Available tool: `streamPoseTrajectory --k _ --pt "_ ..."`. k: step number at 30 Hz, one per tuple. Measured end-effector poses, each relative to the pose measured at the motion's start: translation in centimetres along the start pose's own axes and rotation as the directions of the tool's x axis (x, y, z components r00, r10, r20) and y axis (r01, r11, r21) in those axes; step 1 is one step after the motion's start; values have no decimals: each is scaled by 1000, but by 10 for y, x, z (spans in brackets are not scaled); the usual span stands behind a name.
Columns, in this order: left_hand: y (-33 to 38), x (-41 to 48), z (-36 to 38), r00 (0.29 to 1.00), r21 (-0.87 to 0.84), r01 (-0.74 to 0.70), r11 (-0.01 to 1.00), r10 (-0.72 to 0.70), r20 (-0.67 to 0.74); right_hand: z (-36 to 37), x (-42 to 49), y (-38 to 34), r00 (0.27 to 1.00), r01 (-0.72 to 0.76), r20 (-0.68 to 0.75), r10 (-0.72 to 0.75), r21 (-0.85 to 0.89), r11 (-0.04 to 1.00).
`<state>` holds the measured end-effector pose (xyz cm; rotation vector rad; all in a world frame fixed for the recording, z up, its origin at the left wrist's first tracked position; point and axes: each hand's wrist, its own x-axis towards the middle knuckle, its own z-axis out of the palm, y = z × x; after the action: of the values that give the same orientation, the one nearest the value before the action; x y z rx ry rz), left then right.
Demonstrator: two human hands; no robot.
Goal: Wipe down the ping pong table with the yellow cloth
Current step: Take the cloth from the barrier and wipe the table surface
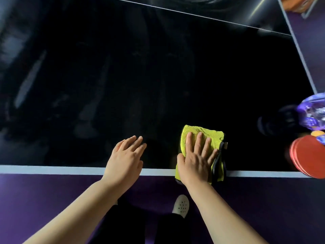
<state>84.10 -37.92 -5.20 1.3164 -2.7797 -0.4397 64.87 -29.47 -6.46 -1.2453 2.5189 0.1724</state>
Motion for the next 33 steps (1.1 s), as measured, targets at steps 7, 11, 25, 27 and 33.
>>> streamPoseTrajectory --k 7,11,25,27,33 --pt "-130 -39 -40 988 11 144 990 -143 -57 4 -17 -158 983 178 55 -175 -46 983" --pt "-181 -67 -51 973 21 225 974 -224 -64 11 -29 -227 961 274 56 -271 -75 959" --pt "-244 -116 -66 917 50 397 917 -398 20 20 -40 -332 695 719 123 -709 -143 680" --pt "-239 -109 -69 925 68 377 924 -379 33 17 -31 -323 691 722 102 -715 -141 678" --pt "-204 -63 -76 960 82 278 957 -280 10 6 -4 -281 803 596 32 -596 -77 799"
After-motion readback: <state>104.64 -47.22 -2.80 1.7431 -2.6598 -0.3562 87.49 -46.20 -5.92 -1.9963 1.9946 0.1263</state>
